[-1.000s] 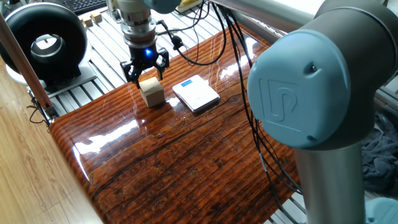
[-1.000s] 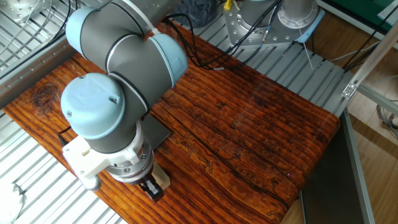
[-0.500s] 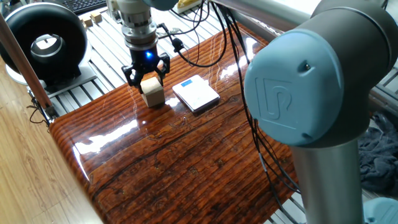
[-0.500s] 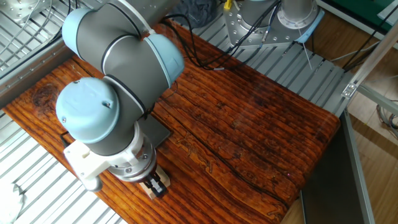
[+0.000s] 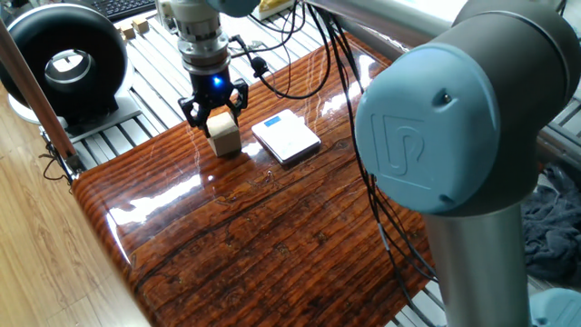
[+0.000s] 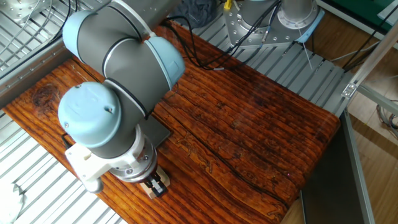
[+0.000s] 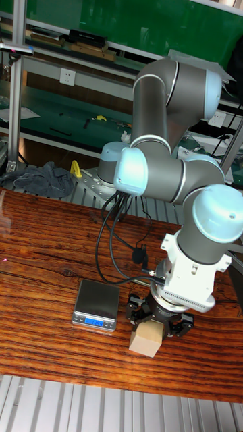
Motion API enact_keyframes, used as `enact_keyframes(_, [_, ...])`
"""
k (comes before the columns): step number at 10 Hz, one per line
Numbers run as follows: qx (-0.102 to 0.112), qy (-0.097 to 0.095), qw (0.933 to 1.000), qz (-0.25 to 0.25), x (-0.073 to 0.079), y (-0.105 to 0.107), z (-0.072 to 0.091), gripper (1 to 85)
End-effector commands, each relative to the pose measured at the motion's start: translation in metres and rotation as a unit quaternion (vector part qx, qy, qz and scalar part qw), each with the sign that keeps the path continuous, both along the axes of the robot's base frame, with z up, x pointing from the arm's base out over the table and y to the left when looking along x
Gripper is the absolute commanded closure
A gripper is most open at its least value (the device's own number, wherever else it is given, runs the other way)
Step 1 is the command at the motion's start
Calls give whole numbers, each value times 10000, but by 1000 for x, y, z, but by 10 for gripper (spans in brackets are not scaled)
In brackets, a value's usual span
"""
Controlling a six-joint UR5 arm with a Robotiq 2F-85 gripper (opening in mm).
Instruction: Place the block on the scale
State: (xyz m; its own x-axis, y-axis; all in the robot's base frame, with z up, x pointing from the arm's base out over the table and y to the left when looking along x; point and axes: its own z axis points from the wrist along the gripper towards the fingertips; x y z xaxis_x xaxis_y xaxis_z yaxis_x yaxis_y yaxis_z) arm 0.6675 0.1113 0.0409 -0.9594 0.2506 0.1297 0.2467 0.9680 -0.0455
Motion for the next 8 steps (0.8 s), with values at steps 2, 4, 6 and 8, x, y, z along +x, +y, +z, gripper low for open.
enact_keyframes(2, [7, 169, 9998, -118, -3, 3, 28, 847])
enact_keyframes(4, [-9, 134, 9999, 79, -6, -8, 27, 847])
enact_keyframes(6, [-16, 177, 9987, 471, -12, -24, 23, 847])
enact_keyframes(8, [-55, 139, 9968, 782, -20, -31, 24, 847])
